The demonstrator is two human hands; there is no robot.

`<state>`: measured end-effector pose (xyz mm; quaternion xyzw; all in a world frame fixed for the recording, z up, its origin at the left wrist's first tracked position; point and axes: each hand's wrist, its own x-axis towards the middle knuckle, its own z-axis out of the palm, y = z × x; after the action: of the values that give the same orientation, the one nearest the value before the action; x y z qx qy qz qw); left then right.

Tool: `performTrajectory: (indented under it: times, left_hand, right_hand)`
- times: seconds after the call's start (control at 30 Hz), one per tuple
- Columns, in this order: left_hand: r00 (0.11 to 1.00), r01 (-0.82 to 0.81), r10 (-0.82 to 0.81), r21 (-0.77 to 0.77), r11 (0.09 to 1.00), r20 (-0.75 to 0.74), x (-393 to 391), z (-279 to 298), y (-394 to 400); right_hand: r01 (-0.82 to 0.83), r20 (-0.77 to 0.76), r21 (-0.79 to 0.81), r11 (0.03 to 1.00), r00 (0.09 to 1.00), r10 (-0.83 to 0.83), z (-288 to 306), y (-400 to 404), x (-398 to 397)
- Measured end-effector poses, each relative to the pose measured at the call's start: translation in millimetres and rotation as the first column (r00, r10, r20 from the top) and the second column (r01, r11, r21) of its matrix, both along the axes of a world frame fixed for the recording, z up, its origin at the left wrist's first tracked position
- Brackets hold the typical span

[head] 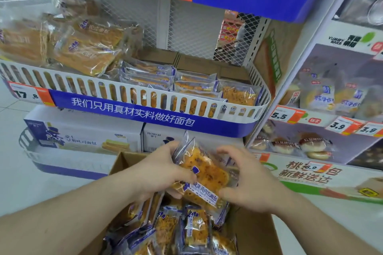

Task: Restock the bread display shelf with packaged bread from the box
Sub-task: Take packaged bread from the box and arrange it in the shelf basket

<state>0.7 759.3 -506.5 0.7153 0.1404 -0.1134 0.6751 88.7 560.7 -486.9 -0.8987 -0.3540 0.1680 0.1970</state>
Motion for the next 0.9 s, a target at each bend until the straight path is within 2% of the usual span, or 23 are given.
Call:
performTrajectory:
  times: [0.07,0.2,0.27,0.37,0.43,0.47,0.5,0.53,0.57,0.63,0.67,0.7,0.77,0.83,0.9]
  left_hand:
    - [0.995,0.061,-0.066,0.077,0.995,0.069,7.4,6.8,1.9]
    - [0.958,0.146,-0.206,0.279,0.949,0.200,18.8,33.4,5.5]
    - [0.945,0.082,-0.181,0.337,0.938,0.272,28.1,47.7,8.9]
    - [0.892,-0.089,-0.058,0.300,0.950,0.448,41.3,61.6,15.7]
    - [0.841,-0.197,-0.016,0.333,0.922,0.541,47.6,62.3,23.1]
    - [0.834,-0.241,-0.029,0.413,0.878,0.551,51.1,59.1,28.5]
    - [0.845,-0.281,-0.058,0.532,0.799,0.532,55.2,53.5,34.5]
    - [0.867,-0.304,-0.093,0.667,0.680,0.490,59.5,45.7,41.1]
    - [0.896,-0.298,-0.126,0.789,0.537,0.425,63.5,36.9,47.4]
    - [0.946,-0.209,-0.179,0.929,0.306,0.272,68.7,18.6,55.3]
    - [0.954,-0.178,-0.195,0.952,0.250,0.230,69.9,11.4,57.0]
    - [0.954,-0.168,-0.206,0.958,0.231,0.217,70.4,7.4,57.3]
    - [0.950,-0.181,-0.204,0.949,0.260,0.237,70.7,7.5,56.4]
    - [0.951,-0.184,-0.187,0.939,0.290,0.244,70.5,12.1,56.5]
    - [0.953,-0.179,-0.189,0.943,0.281,0.237,69.8,13.5,57.2]
  right_hand:
    - [-0.091,0.050,-0.029,0.995,0.994,0.093,4.7,4.7,1.5]
    - [-0.067,-0.030,0.036,0.997,0.997,0.068,19.8,11.4,13.6]
    - [-0.026,-0.051,0.116,0.993,0.998,0.032,27.7,13.6,23.6]
    - [0.048,-0.133,0.321,0.946,0.991,-0.005,46.0,14.5,42.5]
    - [0.099,-0.062,0.411,0.906,0.995,-0.081,68.5,14.2,59.6]
    - [0.126,0.037,0.422,0.898,0.987,-0.156,82.5,14.2,69.8]
    - [0.156,0.195,0.383,0.910,0.950,-0.245,97.3,14.1,81.4]
    - [0.191,0.383,0.286,0.939,0.875,-0.295,112.0,15.4,93.5]
    - [0.235,0.565,0.142,0.962,0.778,-0.273,124.9,18.7,104.9]
    - [0.316,0.794,-0.154,0.936,0.603,-0.072,141.2,29.8,121.2]
    - [0.334,0.832,-0.262,0.906,0.553,0.037,144.8,37.8,126.6]
    - [0.346,0.835,-0.360,0.866,0.534,0.133,145.2,46.8,131.8]
    - [0.354,0.798,-0.507,0.786,0.538,0.273,139.1,64.8,140.9]
    - [0.327,0.740,-0.594,0.735,0.580,0.340,128.2,81.3,150.7]
    - [0.277,0.674,-0.647,0.710,0.643,0.363,116.9,93.9,160.7]
